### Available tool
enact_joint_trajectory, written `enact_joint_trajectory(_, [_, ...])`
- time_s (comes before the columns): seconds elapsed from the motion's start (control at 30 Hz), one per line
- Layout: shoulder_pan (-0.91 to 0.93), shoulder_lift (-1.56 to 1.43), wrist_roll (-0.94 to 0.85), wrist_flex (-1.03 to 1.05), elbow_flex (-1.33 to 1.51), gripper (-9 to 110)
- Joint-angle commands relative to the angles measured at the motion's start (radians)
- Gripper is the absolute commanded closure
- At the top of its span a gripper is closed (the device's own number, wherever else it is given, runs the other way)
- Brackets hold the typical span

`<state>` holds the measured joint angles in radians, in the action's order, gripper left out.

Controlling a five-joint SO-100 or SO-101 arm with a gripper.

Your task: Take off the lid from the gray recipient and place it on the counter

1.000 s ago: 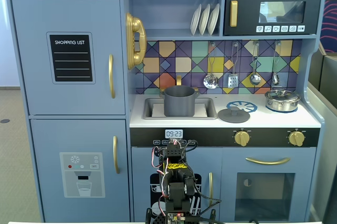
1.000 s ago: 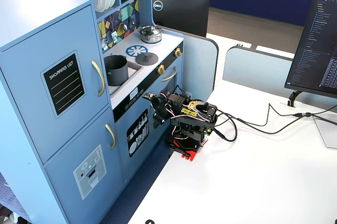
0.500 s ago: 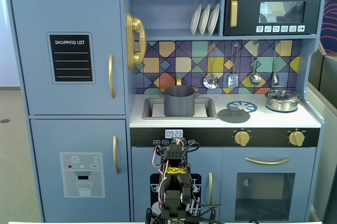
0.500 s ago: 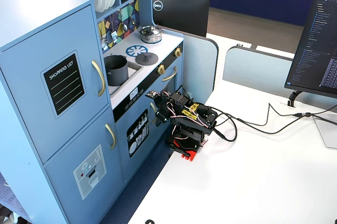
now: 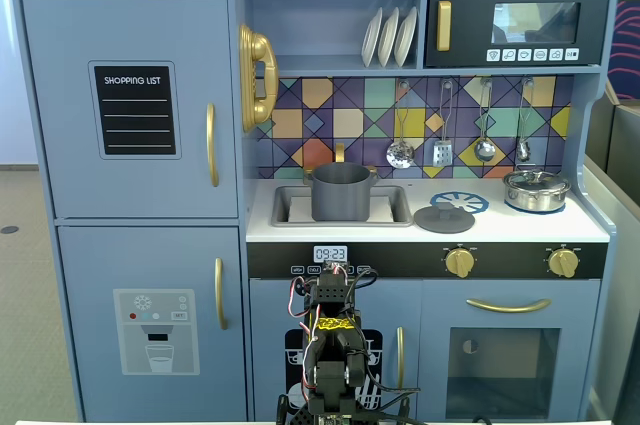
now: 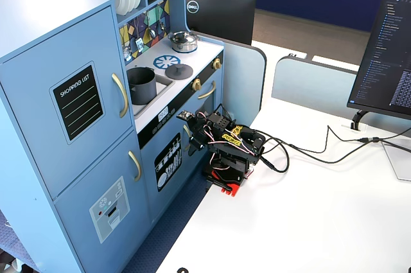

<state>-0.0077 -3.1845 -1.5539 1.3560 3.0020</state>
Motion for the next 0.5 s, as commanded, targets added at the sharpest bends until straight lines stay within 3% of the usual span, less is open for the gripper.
enact_joint_trajectory(0.0, [-0.011,0.006,0.025,0.173,0.0,95])
enact_joint_trajectory(0.47, [-0.002,0.006,0.029,0.173,0.0,94])
